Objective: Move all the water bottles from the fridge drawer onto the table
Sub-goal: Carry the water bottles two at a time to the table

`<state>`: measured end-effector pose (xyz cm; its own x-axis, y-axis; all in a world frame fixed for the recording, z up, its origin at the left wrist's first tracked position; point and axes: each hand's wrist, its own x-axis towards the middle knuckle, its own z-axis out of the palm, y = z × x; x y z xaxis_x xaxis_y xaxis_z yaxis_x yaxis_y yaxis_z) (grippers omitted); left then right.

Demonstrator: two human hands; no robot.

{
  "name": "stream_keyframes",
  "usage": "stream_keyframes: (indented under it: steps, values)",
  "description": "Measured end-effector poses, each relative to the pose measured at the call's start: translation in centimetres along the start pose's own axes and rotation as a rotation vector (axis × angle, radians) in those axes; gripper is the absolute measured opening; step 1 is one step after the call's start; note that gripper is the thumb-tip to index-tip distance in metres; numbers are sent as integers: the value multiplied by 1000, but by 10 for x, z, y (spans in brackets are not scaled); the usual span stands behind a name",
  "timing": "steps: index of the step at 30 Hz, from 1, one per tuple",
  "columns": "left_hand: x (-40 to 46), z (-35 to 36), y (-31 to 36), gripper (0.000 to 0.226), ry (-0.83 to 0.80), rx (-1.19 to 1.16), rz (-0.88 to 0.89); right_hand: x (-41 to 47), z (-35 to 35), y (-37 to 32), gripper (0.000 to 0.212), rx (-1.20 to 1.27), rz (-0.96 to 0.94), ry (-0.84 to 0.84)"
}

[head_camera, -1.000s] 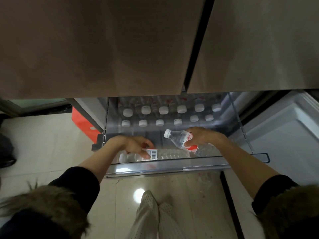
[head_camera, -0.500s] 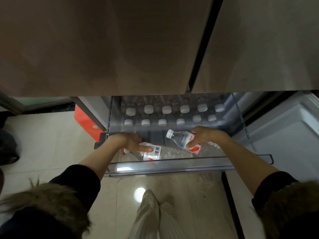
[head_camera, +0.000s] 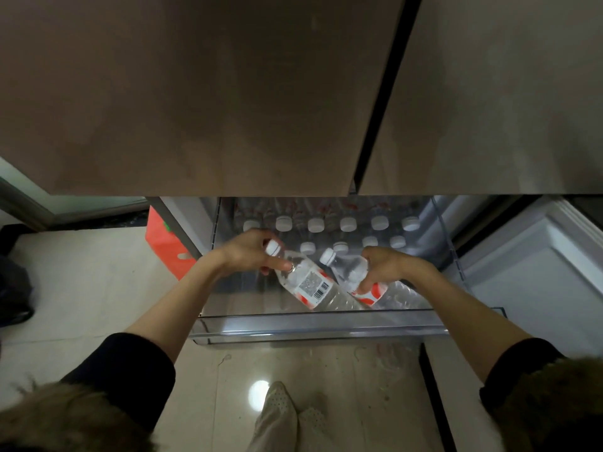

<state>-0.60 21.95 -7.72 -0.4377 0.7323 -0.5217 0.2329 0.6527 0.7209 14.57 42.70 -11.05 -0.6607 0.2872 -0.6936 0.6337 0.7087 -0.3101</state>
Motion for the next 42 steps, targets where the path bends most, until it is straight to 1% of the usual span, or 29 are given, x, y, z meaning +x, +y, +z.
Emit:
stream_keyframes:
  steps: [3, 7, 12, 14, 17, 19, 21, 23, 25, 27, 29, 31, 33, 37, 40, 42]
  values:
    - [-10, 0, 17, 34, 35, 2, 105, -14, -1, -2, 64, -1, -46, 104]
    - [-23, -3, 32, 33, 113, 18, 190, -35, -6, -6, 59, 35, -143, 230]
    - [-31, 3, 47, 38, 209, 251, 318, -49, -10, -12, 64, 85, -241, 360]
    - [-31, 4, 48, 34, 233, 225, 320, -49, -8, -10, 68, 163, -262, 392]
    - [-27, 7, 45, 32, 249, 85, 311, -48, -1, -4, 78, 260, -267, 397]
    - [-25, 15, 41, 39, 236, 30, 321, -47, 3, -3, 82, 284, -270, 380]
    - [-24, 23, 37, 47, 173, -27, 296, -46, 6, -2, 82, 263, -272, 373]
    - [-21, 30, 31, 50, 123, -48, 281, -45, 7, 0, 83, 250, -259, 376]
    - [-18, 36, 26, 51, 92, -77, 305, -45, 7, 4, 84, 280, -256, 378]
    - [-14, 42, 23, 65, 85, -55, 311, -44, 7, 6, 81, 320, -262, 384]
    - [-10, 47, 20, 80, 150, 46, 302, -43, 6, 7, 79, 336, -251, 385]
    - [-6, 53, 16, 85, 226, 109, 286, -43, 5, 4, 79, 311, -235, 397]
    - [-3, 56, 11, 82, 277, 101, 273, -43, 7, 1, 77, 273, -222, 424]
    - [-7, 57, 8, 76, 352, 59, 265, -46, 15, -5, 69, 190, -191, 555]
    - [-12, 57, 10, 77, 361, 62, 282, -50, 20, -8, 68, 206, -186, 604]
    - [-17, 57, 12, 77, 378, 97, 308, -54, 24, -10, 68, 258, -195, 627]
